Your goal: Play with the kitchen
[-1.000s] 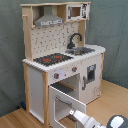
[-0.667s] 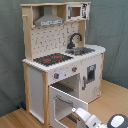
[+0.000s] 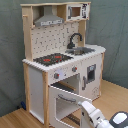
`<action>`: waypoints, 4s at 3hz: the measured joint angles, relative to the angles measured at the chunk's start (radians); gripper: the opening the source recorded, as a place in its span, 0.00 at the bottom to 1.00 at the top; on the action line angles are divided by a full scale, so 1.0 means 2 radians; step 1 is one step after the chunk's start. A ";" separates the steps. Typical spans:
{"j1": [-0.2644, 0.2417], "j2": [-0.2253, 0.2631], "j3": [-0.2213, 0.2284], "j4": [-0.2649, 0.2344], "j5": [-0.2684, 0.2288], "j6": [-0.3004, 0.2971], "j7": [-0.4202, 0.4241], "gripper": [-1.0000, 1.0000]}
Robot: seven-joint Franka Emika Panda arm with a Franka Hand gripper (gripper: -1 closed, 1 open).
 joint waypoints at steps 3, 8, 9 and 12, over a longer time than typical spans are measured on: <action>0.045 0.000 0.016 -0.121 0.050 -0.022 0.030 1.00; -0.081 -0.001 0.006 -0.192 0.051 0.171 -0.004 1.00; -0.104 -0.002 -0.004 -0.191 0.045 0.216 -0.018 1.00; -0.049 -0.002 -0.048 -0.239 0.041 0.205 -0.086 1.00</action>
